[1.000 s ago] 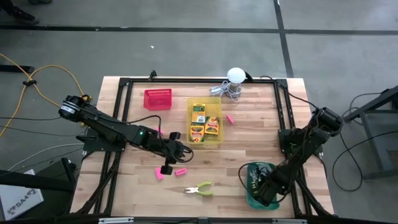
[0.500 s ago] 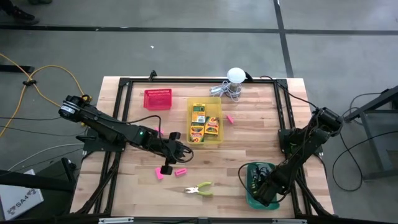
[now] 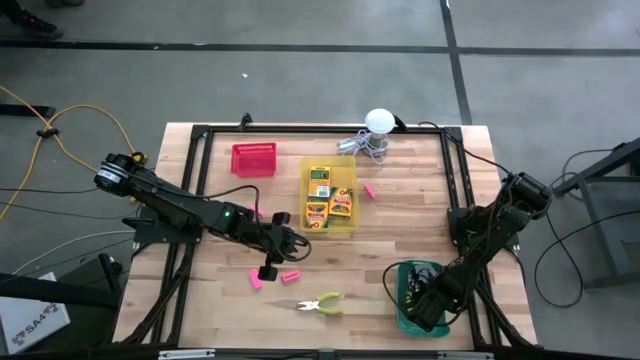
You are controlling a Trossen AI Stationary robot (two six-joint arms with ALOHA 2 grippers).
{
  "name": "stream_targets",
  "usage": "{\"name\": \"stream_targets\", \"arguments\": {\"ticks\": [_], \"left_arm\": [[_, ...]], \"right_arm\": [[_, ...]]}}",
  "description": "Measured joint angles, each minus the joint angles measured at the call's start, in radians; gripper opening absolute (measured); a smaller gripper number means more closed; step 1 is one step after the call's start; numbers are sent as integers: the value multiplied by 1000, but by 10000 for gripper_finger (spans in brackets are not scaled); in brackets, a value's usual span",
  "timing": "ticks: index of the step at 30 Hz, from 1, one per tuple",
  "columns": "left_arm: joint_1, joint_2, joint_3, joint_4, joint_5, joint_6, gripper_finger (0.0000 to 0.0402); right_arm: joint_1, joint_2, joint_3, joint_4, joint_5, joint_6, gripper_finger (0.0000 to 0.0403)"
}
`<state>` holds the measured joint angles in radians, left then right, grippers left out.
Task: Pick & Place School Supplies
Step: Put the light green pliers into the blue bin
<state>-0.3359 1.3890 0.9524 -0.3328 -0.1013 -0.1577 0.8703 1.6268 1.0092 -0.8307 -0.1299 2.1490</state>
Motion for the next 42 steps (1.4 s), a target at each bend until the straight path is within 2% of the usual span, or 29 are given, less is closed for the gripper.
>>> {"name": "stream_targets", "arguments": {"ticks": [10, 16, 34, 42], "left_arm": [[0, 0, 0, 0, 0, 0, 75], [0, 0, 0, 0, 0, 1, 75], [0, 0, 0, 0, 0, 1, 75], [0, 0, 0, 0, 0, 1, 75]], "right_arm": [[-13, -52, 0, 1, -27, -34, 97], [-52, -115, 0, -1, -2, -92, 97], [-234, -238, 0, -1, -41, -408, 97], [-368, -327, 0, -82, 46, -611, 97]]}}
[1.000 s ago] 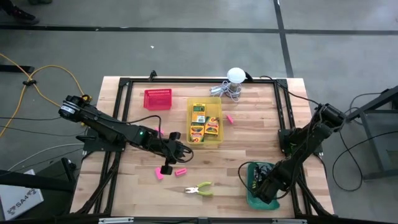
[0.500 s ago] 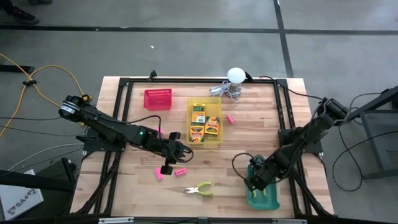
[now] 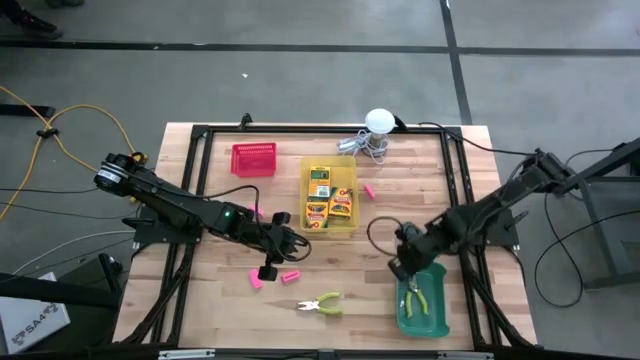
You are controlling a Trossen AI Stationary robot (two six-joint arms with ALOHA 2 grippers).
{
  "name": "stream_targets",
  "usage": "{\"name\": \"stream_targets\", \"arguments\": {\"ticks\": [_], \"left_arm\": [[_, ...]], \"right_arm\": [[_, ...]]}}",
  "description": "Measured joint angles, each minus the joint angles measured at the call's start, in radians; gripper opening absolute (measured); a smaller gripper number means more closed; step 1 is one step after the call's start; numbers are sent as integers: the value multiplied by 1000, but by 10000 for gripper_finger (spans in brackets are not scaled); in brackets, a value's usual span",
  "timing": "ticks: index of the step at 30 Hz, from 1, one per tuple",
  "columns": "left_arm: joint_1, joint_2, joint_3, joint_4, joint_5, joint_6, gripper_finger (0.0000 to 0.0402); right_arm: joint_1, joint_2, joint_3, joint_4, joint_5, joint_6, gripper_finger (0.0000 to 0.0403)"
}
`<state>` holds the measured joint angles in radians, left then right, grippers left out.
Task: Pick & Place School Supplies
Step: Put the light green pliers into the blue bin
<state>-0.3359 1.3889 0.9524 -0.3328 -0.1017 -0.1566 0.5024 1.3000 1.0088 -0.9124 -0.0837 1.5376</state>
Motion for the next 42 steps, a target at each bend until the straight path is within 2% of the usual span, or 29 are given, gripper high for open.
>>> {"name": "stream_targets", "arguments": {"ticks": [11, 17, 23, 28, 33, 36, 42], "left_arm": [[0, 0, 0, 0, 5, -1, 75], [-3, 0, 0, 5, 91, -12, 75], [-14, 0, 0, 82, 153, -103, 75], [-61, 0, 0, 151, 140, -106, 75], [-123, 21, 0, 181, 31, -135, 75], [-145, 57, 0, 186, 13, -148, 76], [-158, 150, 0, 215, 13, -151, 118]], "right_arm": [[-191, -23, 0, -61, 115, -303, 97], [-253, -23, 0, -50, 159, -444, 97], [-283, -23, 0, -41, 167, -496, 97], [-282, -23, 0, -30, 189, -497, 97], [-270, -23, 0, -13, 190, -499, 97], [-262, -23, 0, -2, 190, -519, 97], [-247, -23, 0, 24, 190, -546, 97]]}}
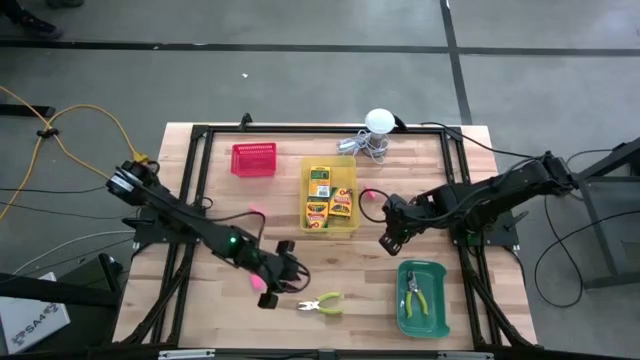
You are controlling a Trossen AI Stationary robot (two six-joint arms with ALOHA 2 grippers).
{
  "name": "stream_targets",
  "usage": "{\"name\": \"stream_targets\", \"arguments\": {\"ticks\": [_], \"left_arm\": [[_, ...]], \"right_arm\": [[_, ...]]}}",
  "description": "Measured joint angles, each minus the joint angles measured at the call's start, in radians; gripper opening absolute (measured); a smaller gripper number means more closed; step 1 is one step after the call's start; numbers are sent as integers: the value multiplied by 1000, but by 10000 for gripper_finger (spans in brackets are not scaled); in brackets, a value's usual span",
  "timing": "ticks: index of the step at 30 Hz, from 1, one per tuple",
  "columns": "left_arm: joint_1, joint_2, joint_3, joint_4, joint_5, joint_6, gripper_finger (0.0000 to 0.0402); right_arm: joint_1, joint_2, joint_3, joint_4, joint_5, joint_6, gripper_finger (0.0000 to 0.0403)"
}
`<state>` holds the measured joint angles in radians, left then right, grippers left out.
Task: Pick & Place School Supplies
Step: Put the light green pliers into the blue bin
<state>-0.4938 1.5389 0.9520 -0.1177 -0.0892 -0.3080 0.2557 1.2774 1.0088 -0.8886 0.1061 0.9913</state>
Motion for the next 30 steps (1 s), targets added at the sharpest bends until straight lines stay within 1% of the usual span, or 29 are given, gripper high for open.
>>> {"name": "stream_targets", "arguments": {"ticks": [6, 9, 13, 16, 23, 27, 30], "left_arm": [[-3, 61, 0, 81, 3, 0, 178], [-7, 88, 1, 136, 5, -7, 198], [-8, 111, 1, 152, 6, -78, 217], [-13, 135, 3, 168, 4, -108, 223], [-37, 175, 7, 171, -2, -112, 224], [-59, 173, 13, 197, -53, -112, 224], [-77, 198, 46, 205, -60, -112, 224]], "right_arm": [[3, 0, 0, 9, 0, -4, 97], [3, 0, 0, 13, -1, -36, 97], [4, 0, 0, 15, 0, -64, 97], [5, 0, 0, 19, 0, -80, 97], [5, 0, 0, 30, 0, -106, 97], [5, 0, 0, 32, 1, -106, 97], [5, 0, 0, 32, 1, -107, 97]]}}
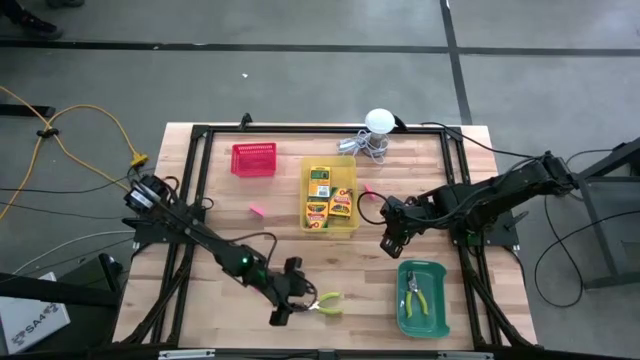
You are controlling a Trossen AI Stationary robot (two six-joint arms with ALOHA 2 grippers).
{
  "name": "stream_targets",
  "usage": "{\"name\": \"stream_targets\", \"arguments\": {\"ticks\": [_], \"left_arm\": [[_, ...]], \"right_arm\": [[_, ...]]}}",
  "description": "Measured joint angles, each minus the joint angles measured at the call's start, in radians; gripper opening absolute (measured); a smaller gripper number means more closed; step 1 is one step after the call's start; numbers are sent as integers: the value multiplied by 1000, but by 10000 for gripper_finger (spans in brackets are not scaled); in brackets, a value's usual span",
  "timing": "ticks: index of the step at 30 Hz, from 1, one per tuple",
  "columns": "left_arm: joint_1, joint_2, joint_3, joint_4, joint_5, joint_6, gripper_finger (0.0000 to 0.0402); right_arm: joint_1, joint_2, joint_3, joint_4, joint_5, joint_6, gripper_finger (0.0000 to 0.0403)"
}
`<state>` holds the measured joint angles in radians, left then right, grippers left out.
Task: Pick & Place School Supplies
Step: Put the light green pliers into the blue bin
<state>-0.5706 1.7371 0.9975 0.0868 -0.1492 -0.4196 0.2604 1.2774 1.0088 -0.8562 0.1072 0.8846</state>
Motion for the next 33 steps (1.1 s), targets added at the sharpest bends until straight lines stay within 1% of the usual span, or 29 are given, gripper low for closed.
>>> {"name": "stream_targets", "arguments": {"ticks": [3, 5, 9, 12, 20, 29, 33], "left_arm": [[-19, 49, 46, -12, -8, 3, 224], [-26, 83, 89, -51, -10, 4, 224], [-33, 133, 178, -204, -81, 2, 224], [-35, 160, 212, -227, -116, -17, 224], [-35, 196, 226, -241, -112, -81, 224], [-38, 197, 226, -248, -111, -97, 224], [-38, 212, 226, -247, -110, -98, 224]], "right_arm": [[0, 0, 0, 3, 5, 0, 97], [0, 0, 0, 5, 7, 0, 97], [0, 0, 0, 8, 7, 0, 97], [2, 0, 0, 9, 10, 0, 97], [17, 1, 0, 23, 30, -3, 97], [51, 5, 0, 34, 33, -18, 97], [61, 5, 0, 33, 68, -18, 97]]}}
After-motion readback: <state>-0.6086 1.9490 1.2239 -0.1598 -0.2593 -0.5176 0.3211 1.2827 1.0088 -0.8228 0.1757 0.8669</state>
